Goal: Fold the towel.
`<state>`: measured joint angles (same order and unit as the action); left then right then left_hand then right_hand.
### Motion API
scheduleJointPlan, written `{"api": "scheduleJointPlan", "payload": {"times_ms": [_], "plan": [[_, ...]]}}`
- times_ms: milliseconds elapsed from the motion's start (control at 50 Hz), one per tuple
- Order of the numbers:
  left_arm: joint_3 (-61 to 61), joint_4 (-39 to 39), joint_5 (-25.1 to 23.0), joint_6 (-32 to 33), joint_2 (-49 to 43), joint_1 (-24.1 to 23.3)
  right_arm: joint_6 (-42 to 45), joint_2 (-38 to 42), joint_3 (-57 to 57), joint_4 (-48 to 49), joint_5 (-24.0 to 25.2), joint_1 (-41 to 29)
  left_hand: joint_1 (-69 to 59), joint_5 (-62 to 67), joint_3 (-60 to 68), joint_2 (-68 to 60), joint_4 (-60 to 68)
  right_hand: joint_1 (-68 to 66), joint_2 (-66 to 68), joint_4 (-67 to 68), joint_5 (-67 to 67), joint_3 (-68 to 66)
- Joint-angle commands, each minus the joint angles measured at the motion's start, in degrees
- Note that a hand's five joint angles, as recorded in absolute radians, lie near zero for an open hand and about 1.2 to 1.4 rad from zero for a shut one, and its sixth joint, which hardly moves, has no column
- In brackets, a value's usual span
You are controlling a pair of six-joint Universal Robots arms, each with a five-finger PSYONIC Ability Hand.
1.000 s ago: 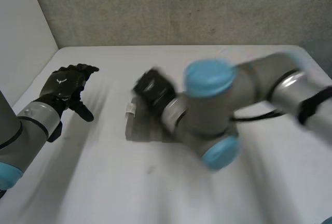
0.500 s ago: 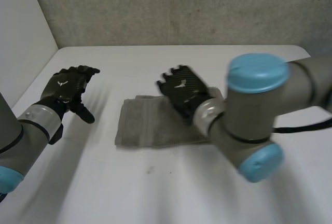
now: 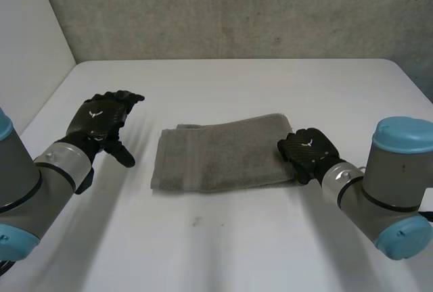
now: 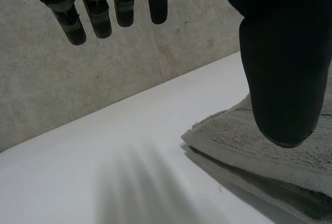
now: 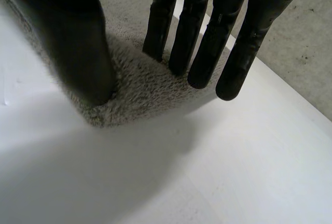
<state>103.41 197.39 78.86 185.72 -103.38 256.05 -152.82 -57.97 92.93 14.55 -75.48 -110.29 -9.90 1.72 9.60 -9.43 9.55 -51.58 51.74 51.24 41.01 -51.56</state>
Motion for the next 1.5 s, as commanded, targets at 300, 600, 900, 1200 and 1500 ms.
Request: {"api": "scheduleJointPlan", "payload": {"times_ms": [300, 600, 900, 1200, 1500], "plan": [[1.09, 0.54, 0.07, 0.08, 0.11, -0.20, 2.51, -9.95, 8.84, -0.65, 1.57, 7.36, -0.10, -1.72, 0.40, -0.57, 0.45, -28.42, 28.26, 28.76, 28.99, -28.44], [-2.51, -0.08, 0.51, -0.53, 2.66, -4.15, 15.36, -14.19, -0.64, -9.80, 6.23, 1.22, -0.10, -1.72, 0.40, -0.57, 0.45, -28.42, 28.26, 28.76, 28.99, -28.44], [-9.01, 0.01, 7.62, -6.77, 4.07, -7.23, 15.00, 10.49, -22.51, -11.38, 5.09, -27.25, -0.10, -1.72, 0.40, -0.57, 0.45, -28.42, 28.26, 28.76, 28.99, -28.44], [-14.28, -0.95, 7.72, -6.95, -4.62, -9.60, -11.59, -9.16, -9.97, -8.31, -3.18, -16.11, -0.10, -1.72, 0.40, -0.57, 0.45, 41.58, -41.74, -41.24, -41.01, 41.56], [-16.93, -3.24, 8.33, -6.95, -20.17, -17.86, -21.47, 1.52, -15.48, -15.33, -3.09, -9.59, -0.10, -1.72, 0.40, -0.57, 0.45, 41.58, -41.74, -41.24, -41.01, 41.56]]}}
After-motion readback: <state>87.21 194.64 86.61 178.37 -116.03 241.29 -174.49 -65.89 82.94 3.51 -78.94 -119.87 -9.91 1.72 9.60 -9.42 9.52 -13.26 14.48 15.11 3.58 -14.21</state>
